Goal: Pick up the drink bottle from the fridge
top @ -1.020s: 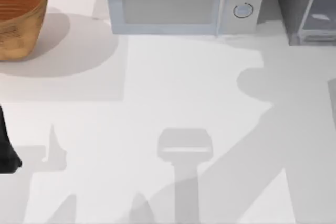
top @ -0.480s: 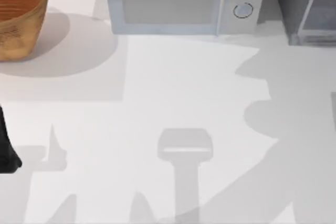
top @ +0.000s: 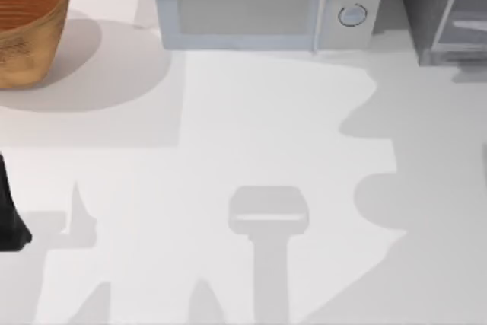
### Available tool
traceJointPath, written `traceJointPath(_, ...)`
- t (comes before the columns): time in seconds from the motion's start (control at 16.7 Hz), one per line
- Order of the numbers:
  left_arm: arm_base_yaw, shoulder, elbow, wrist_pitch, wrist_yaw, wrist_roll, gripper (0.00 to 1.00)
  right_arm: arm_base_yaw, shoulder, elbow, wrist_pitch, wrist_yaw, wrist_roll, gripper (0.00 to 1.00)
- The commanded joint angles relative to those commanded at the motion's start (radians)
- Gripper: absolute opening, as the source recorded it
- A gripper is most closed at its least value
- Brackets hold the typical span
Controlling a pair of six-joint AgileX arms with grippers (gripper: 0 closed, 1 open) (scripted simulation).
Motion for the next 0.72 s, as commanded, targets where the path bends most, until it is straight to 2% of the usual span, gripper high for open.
traceJointPath(0.36,0.000,0.000,0.000,0.000,0.000,0.000,1.00,0.018,-0.096,-0.037,-0.055,0.010,-0.002,0.00)
traceJointPath(0.72,0.000,0.000,0.000,0.000,0.000,0.000,1.00,0.062,-0.554,-0.229,-0.296,0.052,-0.008,0.00)
